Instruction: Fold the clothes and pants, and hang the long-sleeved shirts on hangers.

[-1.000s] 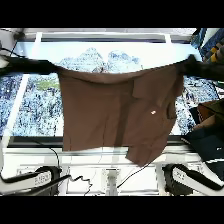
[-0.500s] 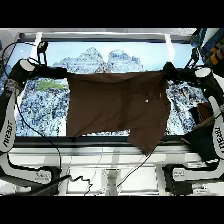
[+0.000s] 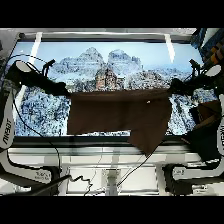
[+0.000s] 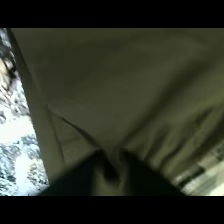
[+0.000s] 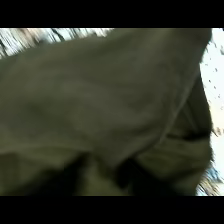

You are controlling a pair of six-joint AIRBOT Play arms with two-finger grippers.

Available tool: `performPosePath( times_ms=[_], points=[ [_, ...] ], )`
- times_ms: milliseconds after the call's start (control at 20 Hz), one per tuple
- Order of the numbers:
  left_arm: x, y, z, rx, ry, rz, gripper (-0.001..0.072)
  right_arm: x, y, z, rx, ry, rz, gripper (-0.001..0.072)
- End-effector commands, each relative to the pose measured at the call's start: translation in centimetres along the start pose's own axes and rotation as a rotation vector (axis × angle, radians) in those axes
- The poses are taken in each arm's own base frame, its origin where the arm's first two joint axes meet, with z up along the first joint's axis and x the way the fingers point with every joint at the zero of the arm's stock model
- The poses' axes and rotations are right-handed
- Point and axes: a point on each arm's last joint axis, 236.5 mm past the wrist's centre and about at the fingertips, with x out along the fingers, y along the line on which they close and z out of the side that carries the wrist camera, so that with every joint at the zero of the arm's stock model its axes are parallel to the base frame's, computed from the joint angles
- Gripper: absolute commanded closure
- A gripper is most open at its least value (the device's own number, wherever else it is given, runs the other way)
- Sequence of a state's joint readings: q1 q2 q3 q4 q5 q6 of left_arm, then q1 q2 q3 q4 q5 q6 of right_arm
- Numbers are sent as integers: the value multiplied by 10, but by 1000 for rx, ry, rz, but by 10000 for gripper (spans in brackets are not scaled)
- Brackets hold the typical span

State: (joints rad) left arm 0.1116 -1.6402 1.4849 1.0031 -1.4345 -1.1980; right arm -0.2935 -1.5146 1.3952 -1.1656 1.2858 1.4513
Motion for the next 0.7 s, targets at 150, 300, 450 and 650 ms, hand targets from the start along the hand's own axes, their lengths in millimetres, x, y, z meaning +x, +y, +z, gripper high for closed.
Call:
performPosePath(
  times_ms=[150, 300, 450, 650],
  points=[
    [-15, -2, -6, -112, 36, -45, 582, -23, -2, -10, -38, 55, -36, 537],
    [-58, 2, -4, -102, -41, -12, 694, -58, 1, -15, -140, 4, -82, 695],
    [-112, 8, -29, -30, -105, 137, 693, -90, 0, -53, -139, -13, -103, 695],
    [-134, 4, -77, -23, -169, 188, 691, -93, -13, -137, -85, -54, -115, 695]
  ],
)
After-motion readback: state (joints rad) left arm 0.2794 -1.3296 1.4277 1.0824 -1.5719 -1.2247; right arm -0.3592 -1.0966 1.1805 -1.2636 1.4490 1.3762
